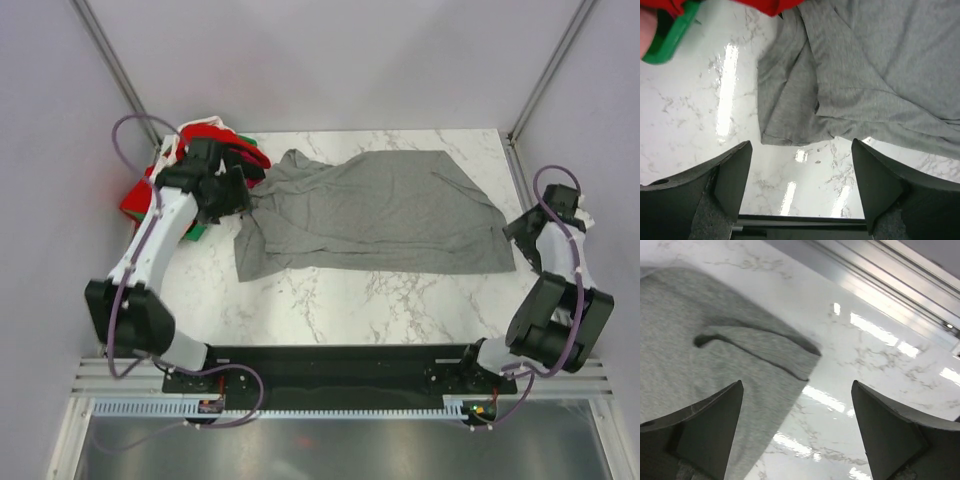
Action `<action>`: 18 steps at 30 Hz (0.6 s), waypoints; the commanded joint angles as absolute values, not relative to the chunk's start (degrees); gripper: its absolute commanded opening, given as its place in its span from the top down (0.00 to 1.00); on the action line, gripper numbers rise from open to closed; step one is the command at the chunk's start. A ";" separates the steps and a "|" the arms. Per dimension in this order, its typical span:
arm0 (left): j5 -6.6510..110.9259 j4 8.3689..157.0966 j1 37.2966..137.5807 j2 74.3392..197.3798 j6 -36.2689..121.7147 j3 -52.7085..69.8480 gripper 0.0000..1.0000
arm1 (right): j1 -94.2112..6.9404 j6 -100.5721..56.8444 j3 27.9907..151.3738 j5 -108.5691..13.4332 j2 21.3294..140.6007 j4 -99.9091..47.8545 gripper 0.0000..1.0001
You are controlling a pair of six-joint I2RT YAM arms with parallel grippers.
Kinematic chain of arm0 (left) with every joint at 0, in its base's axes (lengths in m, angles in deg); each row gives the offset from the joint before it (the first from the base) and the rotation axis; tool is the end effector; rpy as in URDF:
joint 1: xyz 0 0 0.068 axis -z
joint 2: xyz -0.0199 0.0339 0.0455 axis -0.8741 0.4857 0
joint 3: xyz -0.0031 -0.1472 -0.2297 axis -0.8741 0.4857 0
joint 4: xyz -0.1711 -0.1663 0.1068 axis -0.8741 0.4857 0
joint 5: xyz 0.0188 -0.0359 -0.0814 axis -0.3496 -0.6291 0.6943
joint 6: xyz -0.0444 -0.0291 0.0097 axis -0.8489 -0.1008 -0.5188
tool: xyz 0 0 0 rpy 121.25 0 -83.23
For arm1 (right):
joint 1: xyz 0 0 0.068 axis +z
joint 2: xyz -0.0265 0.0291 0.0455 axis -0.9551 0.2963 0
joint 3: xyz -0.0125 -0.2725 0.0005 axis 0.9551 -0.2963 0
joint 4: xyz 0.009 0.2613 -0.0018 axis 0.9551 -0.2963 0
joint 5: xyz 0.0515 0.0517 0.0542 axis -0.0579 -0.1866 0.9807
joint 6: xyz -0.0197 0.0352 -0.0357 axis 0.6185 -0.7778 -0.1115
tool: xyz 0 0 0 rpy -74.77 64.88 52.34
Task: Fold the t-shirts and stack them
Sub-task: Fold the tshirt
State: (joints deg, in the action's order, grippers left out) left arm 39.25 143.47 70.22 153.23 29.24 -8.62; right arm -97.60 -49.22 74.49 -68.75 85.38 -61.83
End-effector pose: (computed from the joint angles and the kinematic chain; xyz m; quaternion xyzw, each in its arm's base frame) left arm 0.3282 -0.0507 0.3257 -0.1428 0.9591 -0.0338 0.2421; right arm 0.2674 -0.1328 0.2319 0.4992 0.8233 -0.0940 0.2533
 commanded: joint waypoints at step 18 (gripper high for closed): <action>44.85 113.05 69.64 124.96 11.43 43.81 0.19 | -101.06 -48.18 65.38 -60.40 94.01 -47.42 0.47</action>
